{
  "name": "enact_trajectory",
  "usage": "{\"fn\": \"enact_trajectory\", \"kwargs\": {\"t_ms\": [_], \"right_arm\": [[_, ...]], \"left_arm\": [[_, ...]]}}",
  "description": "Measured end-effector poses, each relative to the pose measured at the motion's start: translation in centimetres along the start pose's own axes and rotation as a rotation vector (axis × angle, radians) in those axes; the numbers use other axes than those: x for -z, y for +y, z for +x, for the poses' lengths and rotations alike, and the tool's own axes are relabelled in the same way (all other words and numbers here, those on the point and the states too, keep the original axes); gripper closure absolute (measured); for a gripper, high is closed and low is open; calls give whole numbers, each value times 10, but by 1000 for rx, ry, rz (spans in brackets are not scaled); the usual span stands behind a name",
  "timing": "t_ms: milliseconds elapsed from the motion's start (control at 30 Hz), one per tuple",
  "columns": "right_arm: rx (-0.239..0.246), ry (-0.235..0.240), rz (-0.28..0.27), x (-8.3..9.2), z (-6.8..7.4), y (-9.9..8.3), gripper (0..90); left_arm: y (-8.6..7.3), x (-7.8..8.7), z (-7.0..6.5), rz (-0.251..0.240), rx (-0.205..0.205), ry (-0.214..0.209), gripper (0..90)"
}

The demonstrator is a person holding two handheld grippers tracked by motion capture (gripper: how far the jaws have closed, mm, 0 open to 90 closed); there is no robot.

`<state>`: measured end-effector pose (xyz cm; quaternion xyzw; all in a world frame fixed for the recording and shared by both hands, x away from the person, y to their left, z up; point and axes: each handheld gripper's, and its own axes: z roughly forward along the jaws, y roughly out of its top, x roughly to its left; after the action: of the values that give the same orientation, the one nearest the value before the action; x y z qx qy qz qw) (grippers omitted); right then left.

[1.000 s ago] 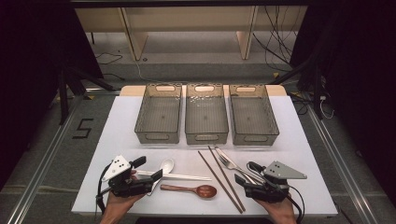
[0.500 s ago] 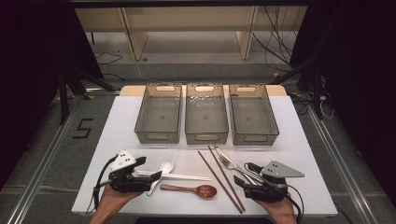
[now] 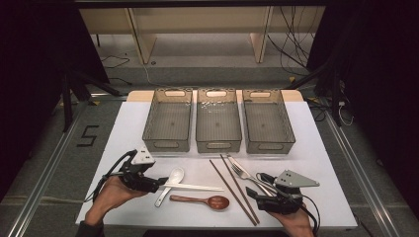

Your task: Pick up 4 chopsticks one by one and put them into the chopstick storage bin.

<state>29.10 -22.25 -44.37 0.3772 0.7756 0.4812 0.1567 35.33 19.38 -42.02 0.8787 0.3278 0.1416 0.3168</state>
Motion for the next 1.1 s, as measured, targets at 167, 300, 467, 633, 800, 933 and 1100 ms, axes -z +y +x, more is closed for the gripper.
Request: {"fn": "enact_trajectory", "kwargs": {"t_ms": [167,300,467,633,800,933,1100], "right_arm": [[-5,0,6,0,-1,-1,298],[-9,3,5,0,-1,-1,298],[-3,6,13,-1,0,-1,300],[-3,9,13,-1,0,-1,303],[-1,13,20,-2,1,-1,303],[1,14,19,-2,1,0,305],[2,16,20,-2,1,0,308]], "left_arm": [[7,-12,9,82,-29,-28,264],[12,-18,12,154,-60,-43,267],[13,-28,15,211,-90,-52,282],[13,-34,17,266,-131,-57,301],[14,-40,18,276,-130,-63,310],[12,-46,19,314,-154,-73,320],[14,-48,21,326,-158,-69,325]]}}
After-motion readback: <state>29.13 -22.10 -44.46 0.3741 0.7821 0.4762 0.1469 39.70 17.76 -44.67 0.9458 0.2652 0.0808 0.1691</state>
